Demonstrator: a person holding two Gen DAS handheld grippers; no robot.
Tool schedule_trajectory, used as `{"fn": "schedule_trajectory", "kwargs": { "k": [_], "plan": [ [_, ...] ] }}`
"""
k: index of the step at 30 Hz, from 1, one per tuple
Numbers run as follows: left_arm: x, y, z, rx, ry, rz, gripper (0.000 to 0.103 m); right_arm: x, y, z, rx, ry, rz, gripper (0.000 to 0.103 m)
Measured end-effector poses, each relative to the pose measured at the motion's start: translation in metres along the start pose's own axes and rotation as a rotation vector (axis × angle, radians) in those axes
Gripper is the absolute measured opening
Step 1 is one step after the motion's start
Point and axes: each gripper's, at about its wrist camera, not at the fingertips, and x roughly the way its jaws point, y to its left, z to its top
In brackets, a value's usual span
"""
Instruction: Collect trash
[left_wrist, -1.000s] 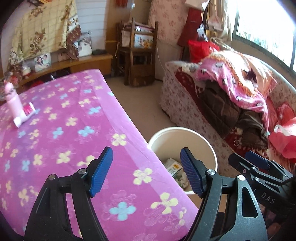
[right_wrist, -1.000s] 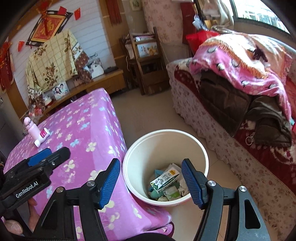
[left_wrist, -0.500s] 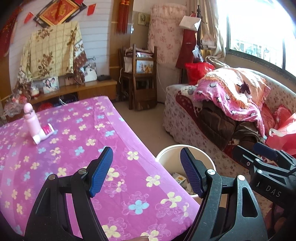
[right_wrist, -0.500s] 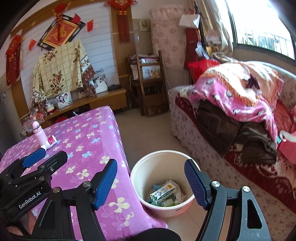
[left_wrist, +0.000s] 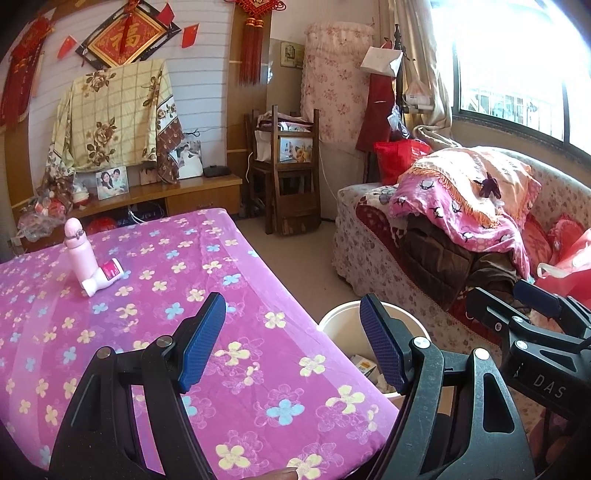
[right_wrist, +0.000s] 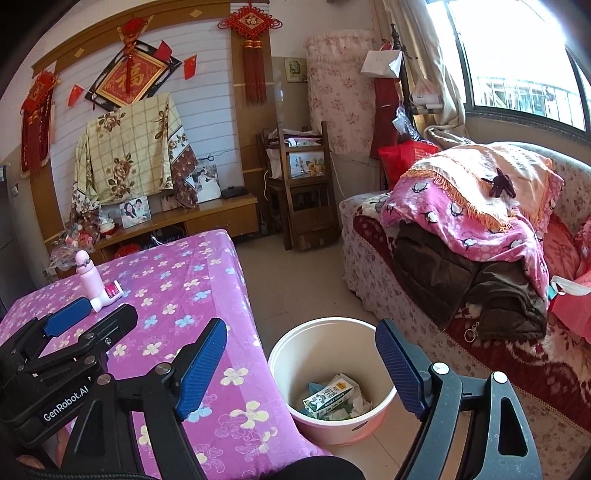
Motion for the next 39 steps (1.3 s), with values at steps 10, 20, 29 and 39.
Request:
{"fn": "schedule_trajectory", "kwargs": {
  "k": [10,20,29,39],
  "plan": [
    [-0.0029,0.0014,-0.0002,-0.002,-0.005,0.0,0.075,-0.0014,-0.0005,-0.0004,0.009,0.002,-0.002,0.081],
    [-0.003,0.0029,-0.0021,-0.01,-0.011,0.007,0.075,0.0012,0.0022,-0.0015,0.004,0.016,0.003,0.082],
    [-0.0038,0.0041,-0.0048,-0.012,-0.005,0.007,0.075,0.0049,0.006,-0.0048,0.001,0.03,0.006,0.082],
    [0.0003,0.0025,-0.0066,-0.014,0.008,0.005,0.075,0.0047,0.0053,-0.0062,0.002,0.033,0.007,0.082]
  ]
}}
